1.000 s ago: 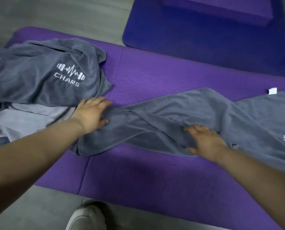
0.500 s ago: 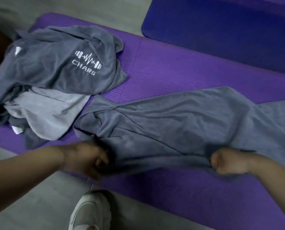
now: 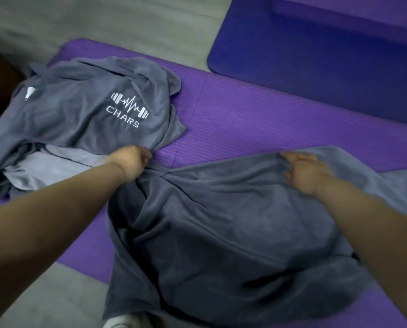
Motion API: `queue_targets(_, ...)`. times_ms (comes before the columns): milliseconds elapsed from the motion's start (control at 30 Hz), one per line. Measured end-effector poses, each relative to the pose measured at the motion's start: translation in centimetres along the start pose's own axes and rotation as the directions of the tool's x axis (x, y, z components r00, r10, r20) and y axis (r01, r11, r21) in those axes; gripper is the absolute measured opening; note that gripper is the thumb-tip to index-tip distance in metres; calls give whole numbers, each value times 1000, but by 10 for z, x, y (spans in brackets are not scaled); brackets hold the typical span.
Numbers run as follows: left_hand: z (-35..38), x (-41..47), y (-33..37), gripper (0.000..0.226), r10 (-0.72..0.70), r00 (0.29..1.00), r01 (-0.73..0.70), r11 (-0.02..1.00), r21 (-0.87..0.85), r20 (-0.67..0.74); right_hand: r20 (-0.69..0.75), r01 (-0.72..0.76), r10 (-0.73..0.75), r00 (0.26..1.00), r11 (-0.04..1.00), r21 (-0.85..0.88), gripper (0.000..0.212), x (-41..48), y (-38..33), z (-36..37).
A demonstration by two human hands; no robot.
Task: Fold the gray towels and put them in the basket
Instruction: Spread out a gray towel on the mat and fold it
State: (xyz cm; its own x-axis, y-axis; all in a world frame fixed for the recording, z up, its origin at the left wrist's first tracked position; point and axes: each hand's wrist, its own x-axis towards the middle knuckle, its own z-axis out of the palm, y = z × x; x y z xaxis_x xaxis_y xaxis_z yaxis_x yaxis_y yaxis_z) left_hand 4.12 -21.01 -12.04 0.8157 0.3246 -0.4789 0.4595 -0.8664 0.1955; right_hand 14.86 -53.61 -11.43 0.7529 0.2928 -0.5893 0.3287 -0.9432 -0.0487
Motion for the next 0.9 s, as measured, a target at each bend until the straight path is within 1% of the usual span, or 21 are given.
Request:
queue_targets(67,1,-1,5,34,11,996,-24,987,157,83,-9,-33,33,999,998,-46,55,4,-4,6)
queue_targets(133,-1,-3,9,39,4,988,-55,944,325,156,-71,-58,51,996,994,-94,51,5,-4,11)
queue_targets(167,-2,-3,11,40,-7,983,-62,926,372,182,-81,-73,67,994,994,-81,51,5,-2,11)
queue_targets(233,-3,-3,15,36,-39,980,-45,914,404,197,-17,-106,106,994,994,20,53,6,2,10)
queue_targets(267,-3,-2,19,32,-34,982,-44,915,401,184,15,-119,118,993,991,61,50,7,5,10)
queue_targets(333,-7,6,27,24,-1,990,-41,953,299,139,-15,-129,130,991,991,46,37,7,9,7)
queue_targets(400,-17,22,37,13,-1,996,-3,999,46,89,-113,-166,170,979,985,44,31,6,13,-4)
queue_targets(467,-29,47,48,9,-37,999,41,977,-209,21,-201,-225,250,947,964,139,30,7,22,-20)
queue_targets(500,-36,58,56,9,-52,998,39,950,-309,-35,-243,-247,297,923,945,216,31,8,27,-30)
queue_targets(533,-43,68,66,13,-51,994,9,928,-372,-101,-297,-260,349,889,918,299,31,9,34,-41)
queue_targets(567,-50,76,78,16,-36,983,-34,930,-367,-181,-338,-268,400,852,888,374,30,12,40,-51)
queue_targets(600,-57,83,90,23,-12,966,-79,937,-341,-258,-348,-263,438,829,854,448,31,15,47,-57)
queue_targets(633,-62,87,101,34,29,953,-129,939,-319,-301,-329,-250,459,826,820,516,35,17,51,-63)
queue_targets(667,-63,91,110,47,80,952,-177,932,-316,-296,-286,-224,446,848,791,569,42,22,56,-63)
queue_targets(700,-61,92,115,59,125,958,-208,924,-322,-259,-224,-203,407,886,773,601,53,23,60,-62)
queue_targets(733,-53,90,118,66,163,961,-227,925,-306,-223,-169,-185,351,921,776,603,64,24,64,-56)
queue_targets(767,-42,85,116,69,189,962,-237,936,-260,-197,-130,-174,299,945,801,573,74,22,66,-48)
queue_targets(800,-29,78,112,67,214,962,-245,952,-184,-172,-114,-172,269,957,835,522,79,20,71,-39)
queue_targets(867,-3,54,100,62,201,977,-203,979,-10,-76,-88,-201,257,962,891,407,71,4,74,-19)
queue_targets(900,9,40,91,62,190,980,-188,981,44,-49,-78,-210,253,964,911,356,67,-8,75,-7)
